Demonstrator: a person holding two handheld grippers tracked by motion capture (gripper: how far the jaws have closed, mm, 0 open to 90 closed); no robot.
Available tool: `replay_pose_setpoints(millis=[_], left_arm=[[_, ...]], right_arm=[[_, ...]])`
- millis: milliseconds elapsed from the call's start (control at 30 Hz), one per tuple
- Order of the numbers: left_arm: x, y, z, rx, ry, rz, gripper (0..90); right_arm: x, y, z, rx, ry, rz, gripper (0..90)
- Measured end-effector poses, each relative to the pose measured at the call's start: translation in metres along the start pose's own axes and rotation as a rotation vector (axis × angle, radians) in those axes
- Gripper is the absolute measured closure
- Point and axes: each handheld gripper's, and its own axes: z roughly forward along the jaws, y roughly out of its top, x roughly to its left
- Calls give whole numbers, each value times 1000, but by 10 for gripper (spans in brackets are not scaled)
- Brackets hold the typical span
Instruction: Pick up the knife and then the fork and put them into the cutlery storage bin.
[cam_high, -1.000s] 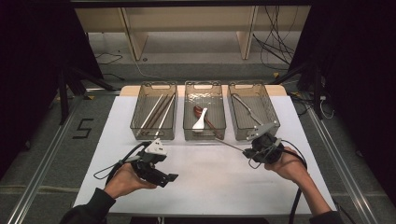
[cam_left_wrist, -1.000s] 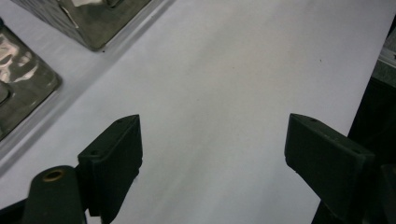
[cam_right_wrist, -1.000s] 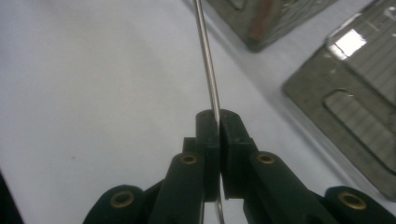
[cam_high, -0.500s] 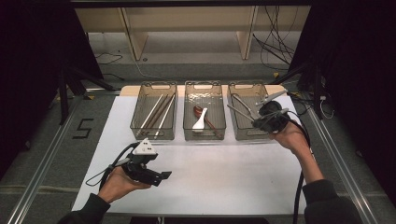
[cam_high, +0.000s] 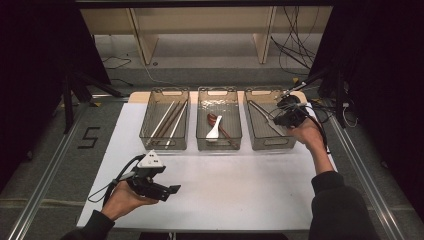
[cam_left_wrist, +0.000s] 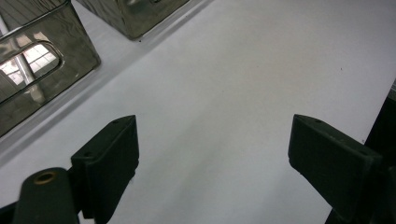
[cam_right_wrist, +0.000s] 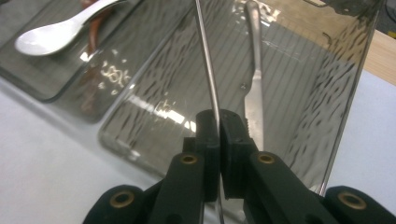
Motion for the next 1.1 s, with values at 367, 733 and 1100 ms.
replay_pose_setpoints(millis=[367,733,1100], left_arm=[[0,-3,-1,-3,0,-7,152],[1,-4,-2,-12,3,-7,153],[1,-3,-2,-16,-1,-3,152]], right_arm=[[-9,14,18,26,-29,52,880],[-4,22,32,40,-36,64,879],[-4,24,44,65,-56,78,872]])
